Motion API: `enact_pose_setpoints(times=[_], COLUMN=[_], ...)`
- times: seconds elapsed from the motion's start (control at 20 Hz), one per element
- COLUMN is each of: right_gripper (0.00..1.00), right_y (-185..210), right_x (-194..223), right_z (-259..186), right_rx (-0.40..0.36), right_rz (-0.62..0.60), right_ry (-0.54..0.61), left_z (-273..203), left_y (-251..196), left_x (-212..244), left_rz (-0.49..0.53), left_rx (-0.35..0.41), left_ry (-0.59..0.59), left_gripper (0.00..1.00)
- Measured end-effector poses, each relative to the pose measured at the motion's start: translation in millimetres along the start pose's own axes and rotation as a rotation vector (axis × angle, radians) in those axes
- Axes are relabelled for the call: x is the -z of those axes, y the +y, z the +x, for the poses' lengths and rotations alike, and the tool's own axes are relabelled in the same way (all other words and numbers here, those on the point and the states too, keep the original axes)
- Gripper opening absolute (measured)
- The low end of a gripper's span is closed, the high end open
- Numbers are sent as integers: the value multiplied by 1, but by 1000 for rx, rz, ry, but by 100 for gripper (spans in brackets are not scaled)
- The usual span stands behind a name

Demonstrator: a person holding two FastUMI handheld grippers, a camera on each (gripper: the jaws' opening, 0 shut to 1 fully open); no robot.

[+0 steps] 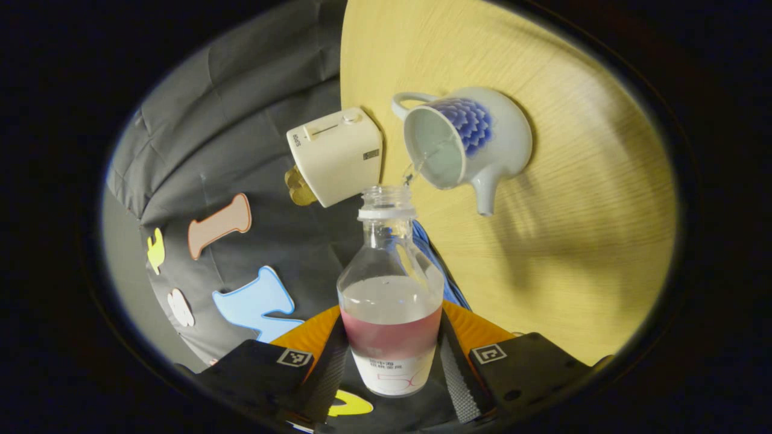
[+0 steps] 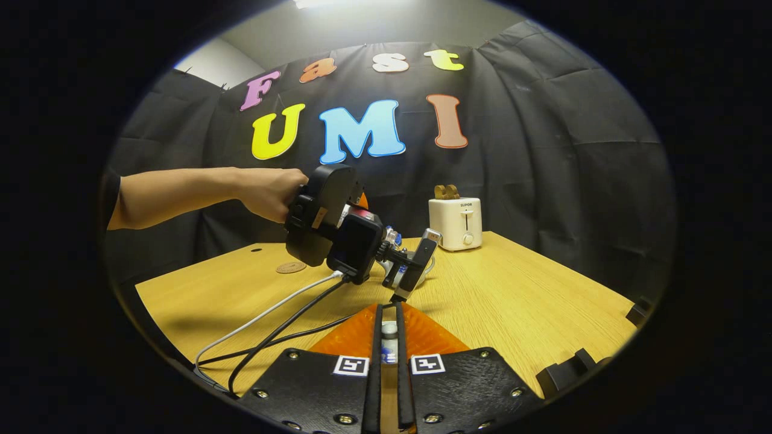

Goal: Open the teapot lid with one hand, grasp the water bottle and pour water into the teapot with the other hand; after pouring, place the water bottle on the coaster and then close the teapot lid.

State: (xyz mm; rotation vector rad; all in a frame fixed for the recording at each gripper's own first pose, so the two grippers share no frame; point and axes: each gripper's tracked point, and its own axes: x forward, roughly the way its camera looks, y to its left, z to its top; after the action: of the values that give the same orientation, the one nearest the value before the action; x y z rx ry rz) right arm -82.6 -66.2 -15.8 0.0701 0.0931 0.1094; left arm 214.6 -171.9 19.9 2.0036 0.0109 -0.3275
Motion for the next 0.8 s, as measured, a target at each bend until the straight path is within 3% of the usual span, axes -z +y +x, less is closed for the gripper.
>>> enact_pose_setpoints(times=[0.8], right_gripper=[11], right_y=[-2], right_x=[6], right_z=[1], right_rx=[-9], right_rz=[11], right_ry=[13], left_z=[-4], left_y=[19], left_x=[-7], left_rz=[171], left_rx=[0], left_ry=[-7], left_gripper=[87])
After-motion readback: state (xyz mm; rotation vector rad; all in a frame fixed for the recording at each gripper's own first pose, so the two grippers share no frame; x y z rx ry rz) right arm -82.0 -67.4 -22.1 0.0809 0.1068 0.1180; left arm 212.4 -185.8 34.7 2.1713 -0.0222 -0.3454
